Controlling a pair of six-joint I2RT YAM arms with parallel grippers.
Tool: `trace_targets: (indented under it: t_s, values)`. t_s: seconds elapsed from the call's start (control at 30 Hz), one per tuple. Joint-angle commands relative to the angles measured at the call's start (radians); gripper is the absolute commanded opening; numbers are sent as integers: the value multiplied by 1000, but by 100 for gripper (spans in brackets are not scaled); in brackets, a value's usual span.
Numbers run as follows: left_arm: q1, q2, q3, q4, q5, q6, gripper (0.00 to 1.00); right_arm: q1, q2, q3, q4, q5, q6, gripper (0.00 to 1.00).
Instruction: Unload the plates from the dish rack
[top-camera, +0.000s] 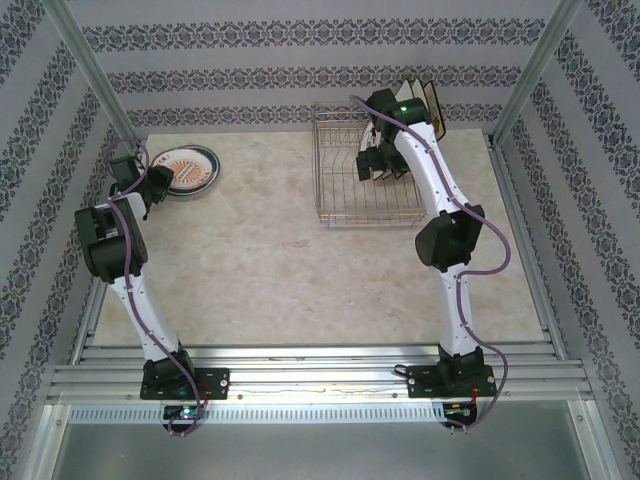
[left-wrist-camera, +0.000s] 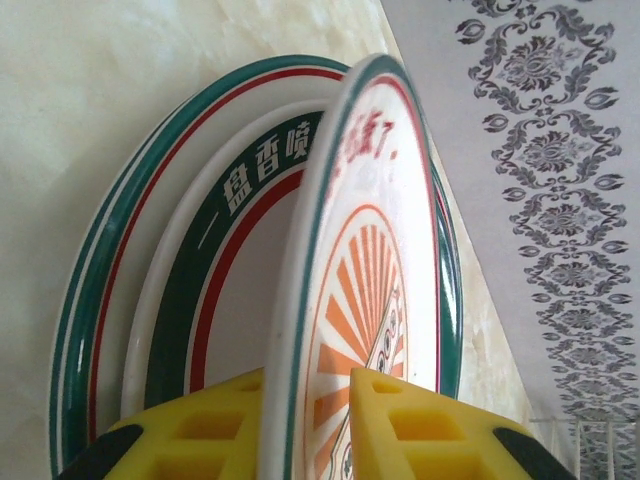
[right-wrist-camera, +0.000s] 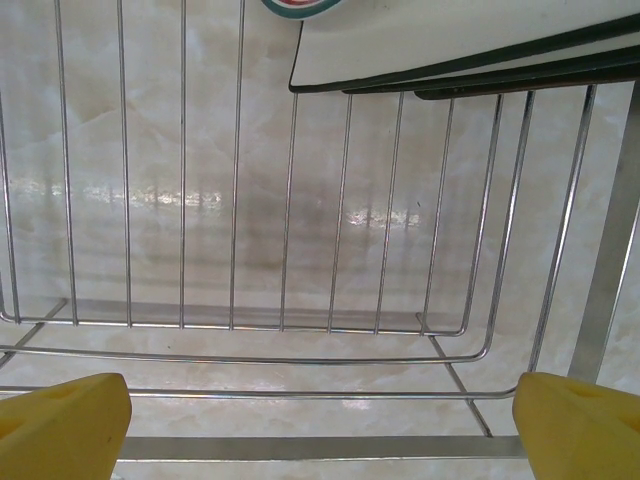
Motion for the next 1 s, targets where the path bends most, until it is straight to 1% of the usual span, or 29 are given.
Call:
trace_targets:
  t_s: [0.0, 0.23, 0.4, 0.5, 0.6, 0.63, 0.8, 0.97]
  values:
    - [-1, -44, 22, -134, -62, 92, 25, -2, 16, 28, -33, -10, -6, 98]
    - [-11, -82, 79, -326, -148, 210, 32, -1, 8, 25, -31, -12, -4, 98]
    - [-29, -94, 161, -472, -213, 298, 40, 7, 6, 24, -33, -12, -3, 98]
    - [-43, -96, 209, -554, -254, 339, 47, 10, 2, 20, -33, -8, 0, 98]
    - [-55, -98, 243, -626, -291, 376, 56, 11, -5, 14, -33, -5, 0, 98]
    - [-59, -98, 253, -649, -304, 385, 58, 10, -8, 11, -33, -5, -1, 98]
    - [-68, -131, 247, -708, -355, 427, 60, 10, -31, -19, -22, -1, 0, 98]
    - [-70, -147, 246, -754, -377, 460, 63, 10, -47, -31, -20, -4, -2, 98]
